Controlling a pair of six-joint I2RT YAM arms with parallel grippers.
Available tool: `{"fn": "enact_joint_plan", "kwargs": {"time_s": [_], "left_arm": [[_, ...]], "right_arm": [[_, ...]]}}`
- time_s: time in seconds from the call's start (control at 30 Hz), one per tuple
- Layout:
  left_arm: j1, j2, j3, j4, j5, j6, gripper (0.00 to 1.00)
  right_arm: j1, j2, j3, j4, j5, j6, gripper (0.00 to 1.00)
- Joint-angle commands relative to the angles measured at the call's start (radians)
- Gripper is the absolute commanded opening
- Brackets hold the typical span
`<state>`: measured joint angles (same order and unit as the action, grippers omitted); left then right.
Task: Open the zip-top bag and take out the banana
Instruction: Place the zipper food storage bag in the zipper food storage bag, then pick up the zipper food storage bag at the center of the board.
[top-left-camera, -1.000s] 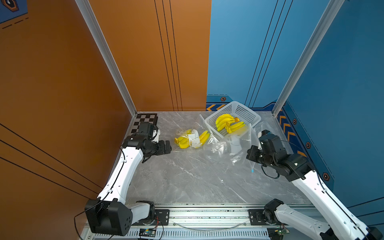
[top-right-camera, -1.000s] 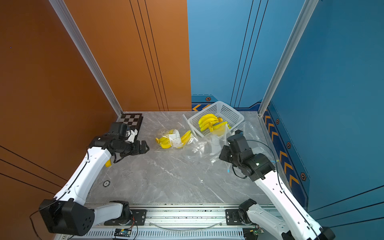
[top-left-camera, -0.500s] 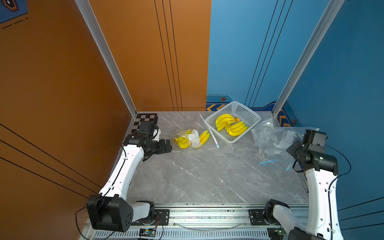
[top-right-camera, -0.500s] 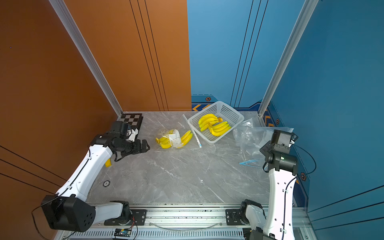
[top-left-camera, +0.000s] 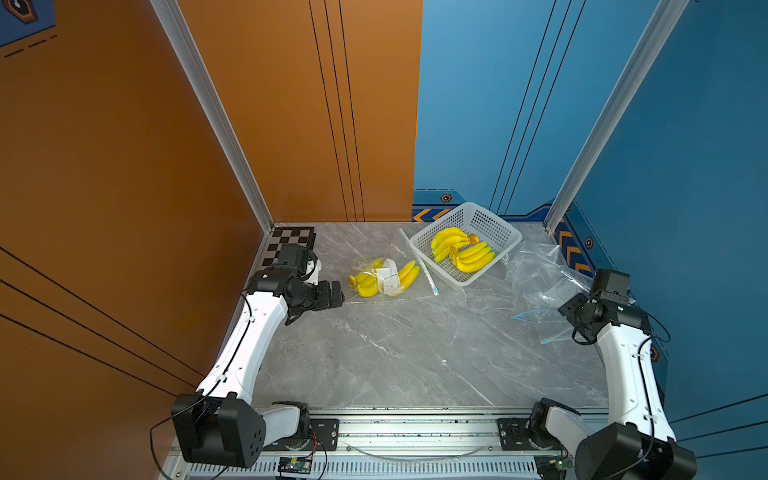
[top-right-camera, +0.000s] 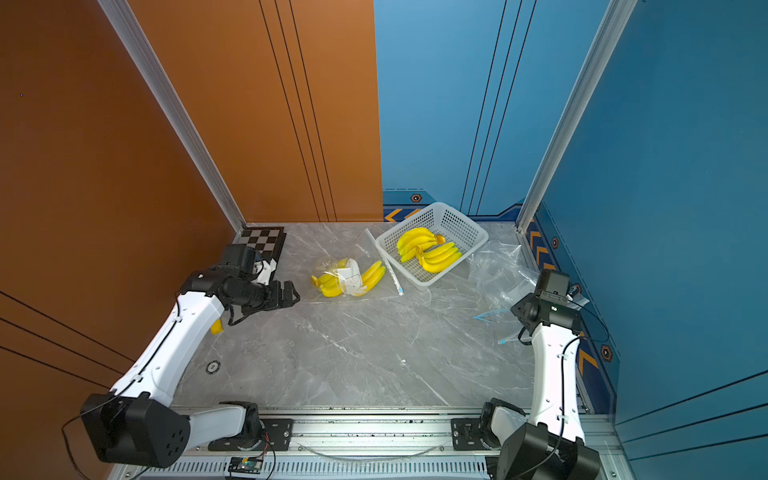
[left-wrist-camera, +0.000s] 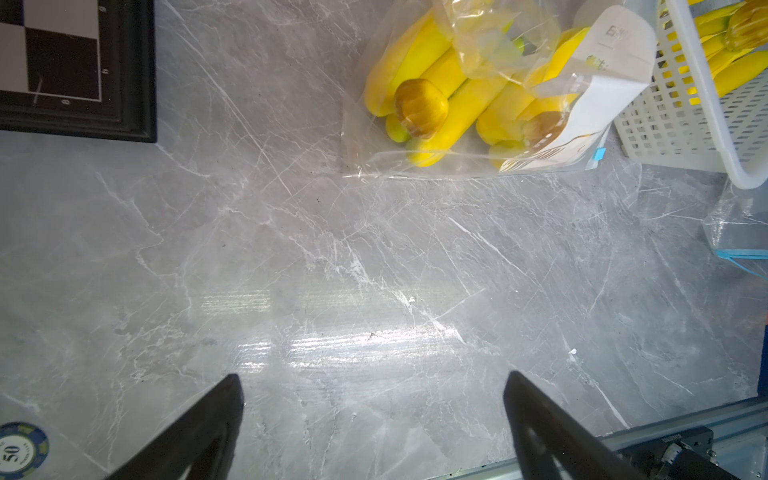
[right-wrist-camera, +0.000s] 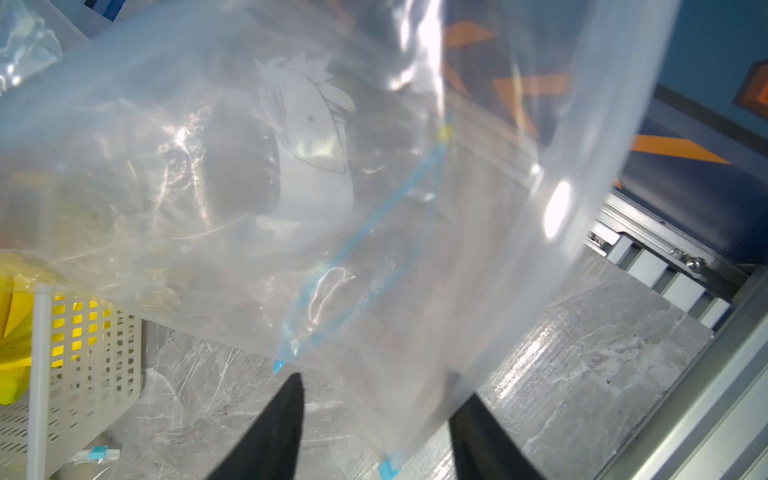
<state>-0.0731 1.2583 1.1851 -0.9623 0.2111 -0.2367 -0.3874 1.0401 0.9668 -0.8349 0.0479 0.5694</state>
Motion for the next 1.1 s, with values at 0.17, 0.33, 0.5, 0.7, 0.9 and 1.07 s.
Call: {"fn": "enact_joint_plan", "kwargs": {"time_s": [0.17, 0.33, 0.5, 0.7, 0.9, 1.07], "left_arm": [[-0.005, 0.006, 0.02, -0.016, 0.025, -0.006, 0.98], [-0.007, 0.007, 0.024, -0.014, 0.021, -0.007, 0.98], [-0.008, 0.022, 0.039, -0.012, 0.027, -0.012, 0.98], [-0.02, 0.045, 0.049, 0.002, 0.054, -0.041, 0.98], [-0.032, 0.104, 0.067, 0.08, 0.142, -0.115, 0.98], [-0.048, 0.19, 0.115, 0.151, 0.136, -0.142, 0.98]], "right_arm": [[-0.007, -0.114, 0.132, -0.229, 0.095, 0.046, 0.81], [-0.003, -0.2, 0.183, -0.341, 0.189, 0.085, 0.82], [0.097, -0.198, 0.303, -0.328, 0.15, 0.045, 0.82], [0.612, 0.044, 0.468, -0.274, 0.091, 0.022, 0.82], [0.893, 0.235, 0.425, 0.042, -0.103, 0.094, 0.81], [0.939, 0.427, 0.486, 0.093, -0.203, 0.067, 0.81]]}}
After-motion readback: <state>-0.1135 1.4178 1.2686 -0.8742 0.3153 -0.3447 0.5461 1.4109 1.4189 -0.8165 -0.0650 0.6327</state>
